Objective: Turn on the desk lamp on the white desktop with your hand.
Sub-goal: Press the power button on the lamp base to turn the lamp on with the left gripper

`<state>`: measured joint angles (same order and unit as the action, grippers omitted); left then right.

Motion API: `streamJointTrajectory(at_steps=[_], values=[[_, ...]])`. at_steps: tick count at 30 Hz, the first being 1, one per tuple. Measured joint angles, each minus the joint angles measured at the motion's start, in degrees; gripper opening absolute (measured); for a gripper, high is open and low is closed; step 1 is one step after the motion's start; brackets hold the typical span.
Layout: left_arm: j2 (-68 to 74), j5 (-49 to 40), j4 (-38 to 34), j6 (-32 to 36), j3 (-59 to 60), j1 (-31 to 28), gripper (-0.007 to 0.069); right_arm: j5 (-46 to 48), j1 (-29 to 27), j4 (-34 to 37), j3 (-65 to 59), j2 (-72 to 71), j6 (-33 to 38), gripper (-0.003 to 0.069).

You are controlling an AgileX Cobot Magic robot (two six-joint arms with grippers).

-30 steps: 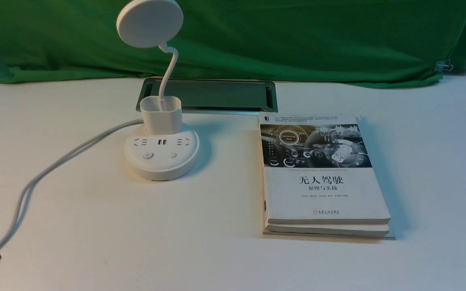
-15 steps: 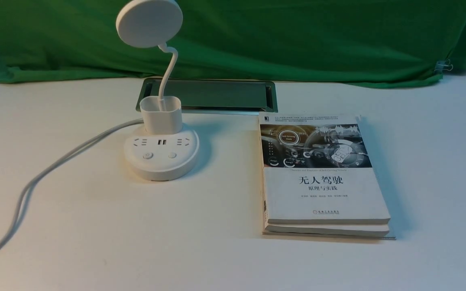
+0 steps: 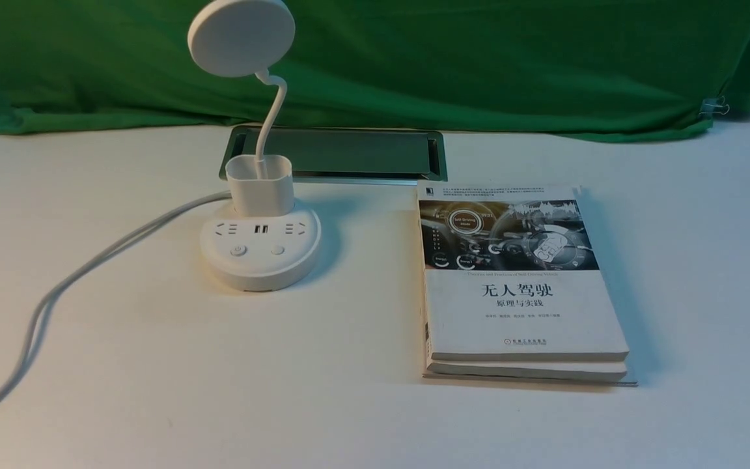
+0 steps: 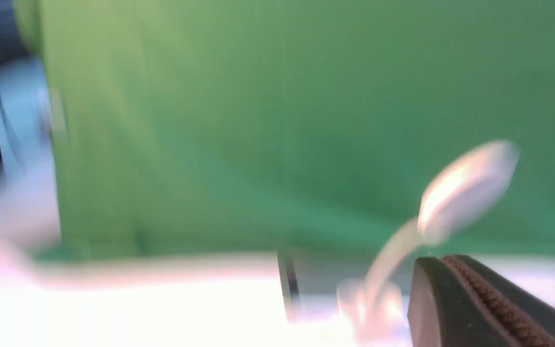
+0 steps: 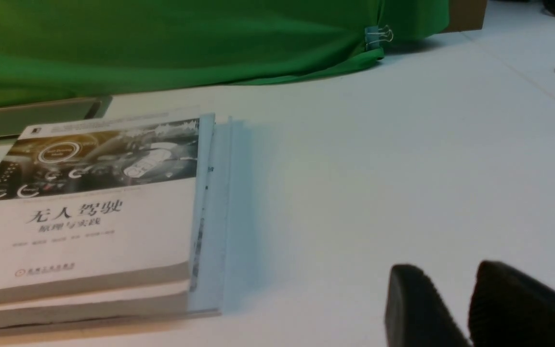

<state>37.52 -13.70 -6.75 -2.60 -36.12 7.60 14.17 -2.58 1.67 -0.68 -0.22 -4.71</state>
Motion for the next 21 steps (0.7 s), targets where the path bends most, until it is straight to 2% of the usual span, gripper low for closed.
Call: streamJointTrajectory(at_steps=[4,7,8,9,12,15,18,21], values=[[12.4,-4.6,-14.3,3.6,0.1,0.0,0.0001,0.0,0.0,0.0,0.0,0.0,0.0,0.0238],[23.0,-9.1,-28.1,15.2,-1.0,0.0,0.0001,0.0,0.0,0.0,0.0,0.0,0.0,0.0238],[24.4,-9.8,-30.1,17.2,-1.2,0.0,0.0001,0.0,0.0,0.0,0.0,0.0,0.0,0.0238],[29.9,-13.0,-37.3,24.9,-2.5,0.0,0.0001,0.0,0.0,0.0,0.0,0.0,0.0,0.0238],[38.9,-15.7,-43.0,32.0,-6.8,1.3,0.0001,0.0,0.0,0.0,0.0,0.0,0.0,0.0238],[45.8,-11.8,-37.8,29.6,-11.9,4.4,0.0001,0.0,0.0,0.0,0.0,0.0,0.0,0.0238],[52.2,-7.7,-25.1,20.3,-17.4,8.4,0.0001,0.0,0.0,0.0,0.0,0.0,0.0,0.0238],[58.0,-7.3,-11.4,9.6,-23.2,11.5,0.0001,0.0,0.0,0.0,0.0,0.0,0.0,0.0238]])
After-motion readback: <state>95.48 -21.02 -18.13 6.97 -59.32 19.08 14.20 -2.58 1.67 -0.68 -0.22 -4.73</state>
